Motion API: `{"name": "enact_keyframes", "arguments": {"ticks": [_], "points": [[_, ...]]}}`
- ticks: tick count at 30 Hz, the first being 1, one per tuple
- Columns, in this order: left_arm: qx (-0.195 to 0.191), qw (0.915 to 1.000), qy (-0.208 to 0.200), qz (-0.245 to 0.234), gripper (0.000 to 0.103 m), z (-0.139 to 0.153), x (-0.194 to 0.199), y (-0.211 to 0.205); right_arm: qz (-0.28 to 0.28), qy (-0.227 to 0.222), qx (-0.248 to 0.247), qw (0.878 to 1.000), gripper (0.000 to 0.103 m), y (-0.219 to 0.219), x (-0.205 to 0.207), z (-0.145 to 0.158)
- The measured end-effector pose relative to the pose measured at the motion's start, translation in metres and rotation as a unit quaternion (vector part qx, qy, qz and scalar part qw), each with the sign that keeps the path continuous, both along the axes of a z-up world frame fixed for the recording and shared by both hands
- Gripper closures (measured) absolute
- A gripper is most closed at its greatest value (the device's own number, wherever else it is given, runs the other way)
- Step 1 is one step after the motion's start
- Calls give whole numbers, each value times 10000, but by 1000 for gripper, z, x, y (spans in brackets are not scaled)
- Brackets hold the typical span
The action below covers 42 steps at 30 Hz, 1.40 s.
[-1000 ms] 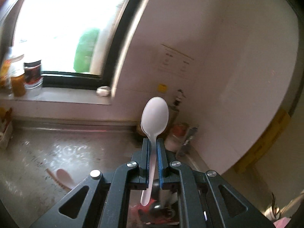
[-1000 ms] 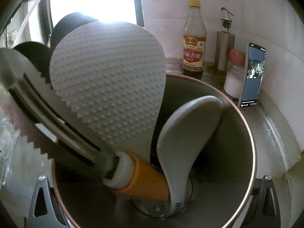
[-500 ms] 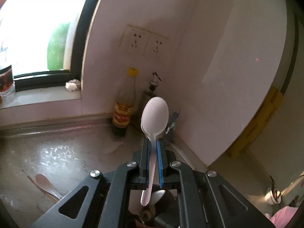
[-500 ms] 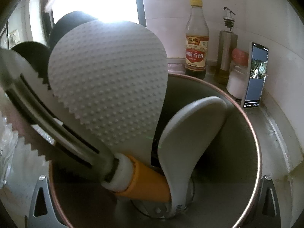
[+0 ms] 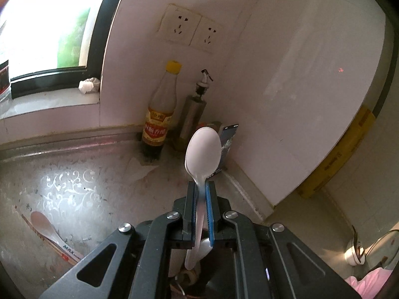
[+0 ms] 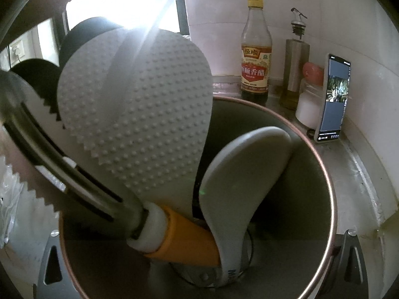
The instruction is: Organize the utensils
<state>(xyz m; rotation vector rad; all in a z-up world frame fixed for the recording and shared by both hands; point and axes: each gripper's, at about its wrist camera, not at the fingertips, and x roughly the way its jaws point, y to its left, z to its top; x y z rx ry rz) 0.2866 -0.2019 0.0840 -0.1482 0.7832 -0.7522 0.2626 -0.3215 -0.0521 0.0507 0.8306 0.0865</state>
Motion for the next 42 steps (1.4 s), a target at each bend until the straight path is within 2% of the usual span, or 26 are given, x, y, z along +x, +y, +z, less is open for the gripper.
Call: {"name": "enact_keyframes", "arguments": {"ticks": [18, 23, 37, 42], "points": [[-190, 9995, 257, -32, 96, -7, -14, 20, -30, -8, 0, 10000, 0, -7, 4, 1], [-142, 9994, 306, -19, 96, -9, -18, 23, -28, -4, 1, 10000, 0, -8, 6, 0], [-207, 9992, 265, 232, 95, 3, -6, 44, -45, -22, 14, 10000, 0, -14, 4, 1], [-436, 9974, 506, 277, 95, 1, 7, 61, -37, -12, 51, 10000, 0, -17, 6, -1]]}}
